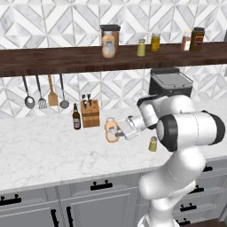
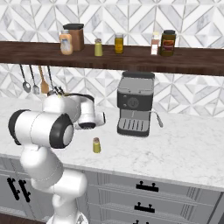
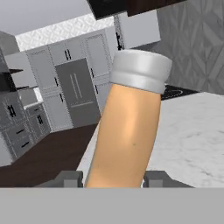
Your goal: Put the shaker and condiment bottle from the counter next to their counterparts in the cabinet.
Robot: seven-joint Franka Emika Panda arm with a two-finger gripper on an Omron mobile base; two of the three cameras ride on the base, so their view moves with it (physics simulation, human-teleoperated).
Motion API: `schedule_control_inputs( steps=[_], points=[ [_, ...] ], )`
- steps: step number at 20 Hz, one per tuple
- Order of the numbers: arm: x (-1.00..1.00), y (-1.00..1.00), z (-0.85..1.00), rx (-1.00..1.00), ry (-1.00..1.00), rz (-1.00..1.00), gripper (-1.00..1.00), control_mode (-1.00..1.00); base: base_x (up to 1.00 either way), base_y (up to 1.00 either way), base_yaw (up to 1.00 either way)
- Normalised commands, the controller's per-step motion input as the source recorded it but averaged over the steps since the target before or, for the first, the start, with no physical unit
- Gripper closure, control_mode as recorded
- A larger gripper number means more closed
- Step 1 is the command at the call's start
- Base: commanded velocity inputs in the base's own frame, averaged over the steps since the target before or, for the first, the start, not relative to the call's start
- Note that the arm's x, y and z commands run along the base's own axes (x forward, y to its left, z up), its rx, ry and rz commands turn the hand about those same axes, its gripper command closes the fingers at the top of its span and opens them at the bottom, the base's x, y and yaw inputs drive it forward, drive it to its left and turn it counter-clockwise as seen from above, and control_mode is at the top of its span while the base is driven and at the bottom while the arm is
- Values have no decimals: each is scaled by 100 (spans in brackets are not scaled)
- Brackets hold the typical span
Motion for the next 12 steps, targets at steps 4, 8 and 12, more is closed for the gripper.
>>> schedule_control_inputs(
  steps=[4,8,12],
  points=[
    [-23,0,58,0,0,-21,100,-100,0,0,0],
    [-24,2,67,0,-2,-15,100,-100,0,0,0],
    [-12,12,93,-7,-14,-11,100,-100,0,0,0]
  ],
)
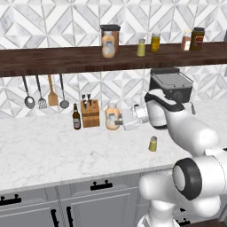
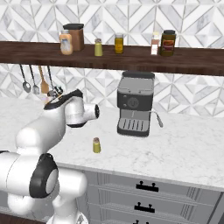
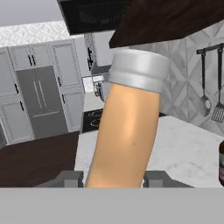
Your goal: Put the shaker and condiment bottle from the counter next to their counterparts in the cabinet.
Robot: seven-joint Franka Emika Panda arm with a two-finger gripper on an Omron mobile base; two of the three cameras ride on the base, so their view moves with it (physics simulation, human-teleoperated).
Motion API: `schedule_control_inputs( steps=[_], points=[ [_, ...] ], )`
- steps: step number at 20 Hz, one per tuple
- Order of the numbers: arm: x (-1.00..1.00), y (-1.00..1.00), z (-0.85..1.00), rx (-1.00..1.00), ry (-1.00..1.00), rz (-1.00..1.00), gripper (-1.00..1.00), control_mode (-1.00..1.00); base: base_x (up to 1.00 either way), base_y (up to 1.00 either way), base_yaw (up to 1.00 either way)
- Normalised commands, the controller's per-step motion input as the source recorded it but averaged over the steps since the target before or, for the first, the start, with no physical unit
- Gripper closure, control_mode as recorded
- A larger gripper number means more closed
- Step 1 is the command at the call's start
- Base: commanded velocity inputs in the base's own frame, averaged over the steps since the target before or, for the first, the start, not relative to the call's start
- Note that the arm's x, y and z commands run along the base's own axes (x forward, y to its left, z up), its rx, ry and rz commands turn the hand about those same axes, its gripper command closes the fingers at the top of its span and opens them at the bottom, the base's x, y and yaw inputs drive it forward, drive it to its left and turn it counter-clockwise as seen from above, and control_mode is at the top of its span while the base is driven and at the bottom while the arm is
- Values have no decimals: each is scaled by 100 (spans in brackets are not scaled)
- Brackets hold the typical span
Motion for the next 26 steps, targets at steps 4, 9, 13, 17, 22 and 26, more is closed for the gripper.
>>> schedule_control_inputs(
  steps=[4,9,13,17,22,26],
  points=[
    [0,14,92,-12,-15,-10,100,-100,0,0,0],
    [-2,6,52,-14,-25,-16,100,-100,0,0,0],
    [-16,0,66,-5,-23,-26,100,-100,0,0,0],
    [-1,0,60,0,-7,-21,100,-100,0,0,0],
    [0,0,60,1,0,-17,100,-100,0,0,0],
    [-5,0,56,2,2,-14,100,-100,0,0,0]
  ],
)
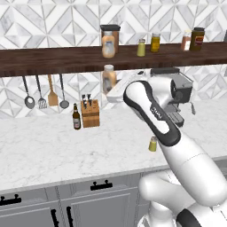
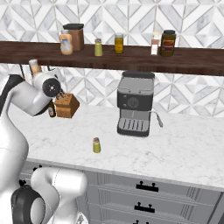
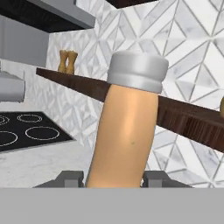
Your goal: Put the shaker and condiment bottle from the counter next to their counterparts in the cabinet.
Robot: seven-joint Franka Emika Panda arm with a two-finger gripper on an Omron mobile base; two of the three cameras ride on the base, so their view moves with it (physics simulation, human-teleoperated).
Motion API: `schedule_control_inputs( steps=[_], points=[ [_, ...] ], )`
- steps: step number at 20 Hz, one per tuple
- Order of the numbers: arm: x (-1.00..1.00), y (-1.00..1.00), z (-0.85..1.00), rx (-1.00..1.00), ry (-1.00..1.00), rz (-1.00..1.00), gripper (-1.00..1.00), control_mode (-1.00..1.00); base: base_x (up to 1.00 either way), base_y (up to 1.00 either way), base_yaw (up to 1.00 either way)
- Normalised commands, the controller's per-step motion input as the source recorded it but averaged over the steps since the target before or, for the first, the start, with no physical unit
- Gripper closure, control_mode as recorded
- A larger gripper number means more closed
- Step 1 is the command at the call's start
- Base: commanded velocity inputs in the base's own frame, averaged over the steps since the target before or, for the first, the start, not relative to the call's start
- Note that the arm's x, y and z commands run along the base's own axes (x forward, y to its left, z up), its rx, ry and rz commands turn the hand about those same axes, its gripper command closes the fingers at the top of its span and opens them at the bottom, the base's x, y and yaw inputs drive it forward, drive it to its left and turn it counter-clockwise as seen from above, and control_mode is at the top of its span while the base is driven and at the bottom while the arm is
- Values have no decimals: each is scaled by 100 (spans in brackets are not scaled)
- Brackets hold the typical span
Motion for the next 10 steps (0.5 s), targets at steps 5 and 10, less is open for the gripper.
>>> schedule_control_inputs(
  steps=[5,10],
  points=[
    [-18,0,38,0,0,-16,100,-100,0,0,0],
    [-27,0,50,0,0,-21,100,-100,0,0,0]
  ],
)
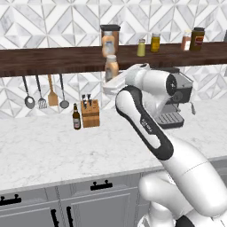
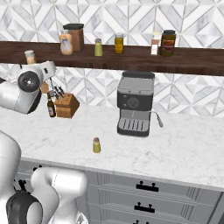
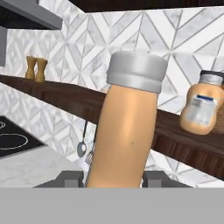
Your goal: Put the shaker and condiment bottle from the counter next to their counterparts in the cabinet.
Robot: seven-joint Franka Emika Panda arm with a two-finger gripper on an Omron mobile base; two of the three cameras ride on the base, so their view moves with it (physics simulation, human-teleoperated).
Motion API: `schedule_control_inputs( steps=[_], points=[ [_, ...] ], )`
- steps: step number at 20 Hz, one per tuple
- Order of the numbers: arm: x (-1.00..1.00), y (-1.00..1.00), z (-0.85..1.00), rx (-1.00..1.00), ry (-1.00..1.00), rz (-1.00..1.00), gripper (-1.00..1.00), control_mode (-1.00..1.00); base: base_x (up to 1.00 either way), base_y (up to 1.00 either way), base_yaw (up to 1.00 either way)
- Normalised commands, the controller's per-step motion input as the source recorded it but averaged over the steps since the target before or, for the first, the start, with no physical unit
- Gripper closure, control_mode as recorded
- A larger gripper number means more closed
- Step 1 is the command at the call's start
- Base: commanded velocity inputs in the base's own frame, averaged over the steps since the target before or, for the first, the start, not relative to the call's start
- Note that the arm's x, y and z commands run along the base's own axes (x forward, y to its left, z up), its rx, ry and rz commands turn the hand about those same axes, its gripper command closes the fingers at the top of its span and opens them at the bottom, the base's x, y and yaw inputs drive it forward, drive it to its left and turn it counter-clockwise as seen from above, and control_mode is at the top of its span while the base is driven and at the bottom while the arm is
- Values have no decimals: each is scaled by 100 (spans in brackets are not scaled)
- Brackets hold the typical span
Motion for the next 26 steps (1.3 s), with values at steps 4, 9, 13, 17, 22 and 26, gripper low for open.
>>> schedule_control_inputs(
  steps=[4,9,13,17,22,26],
  points=[
    [-5,0,53,0,0,-23,100,-100,0,0,0],
    [0,0,43,0,0,-24,100,-100,0,0,0],
    [-7,0,32,0,-1,-22,100,-100,0,0,0],
    [-14,0,38,0,-3,-22,100,-100,0,0,0],
    [0,0,13,0,0,-14,100,-100,0,0,0],
    [1,0,13,0,0,-15,100,-100,0,0,0]
  ],
)
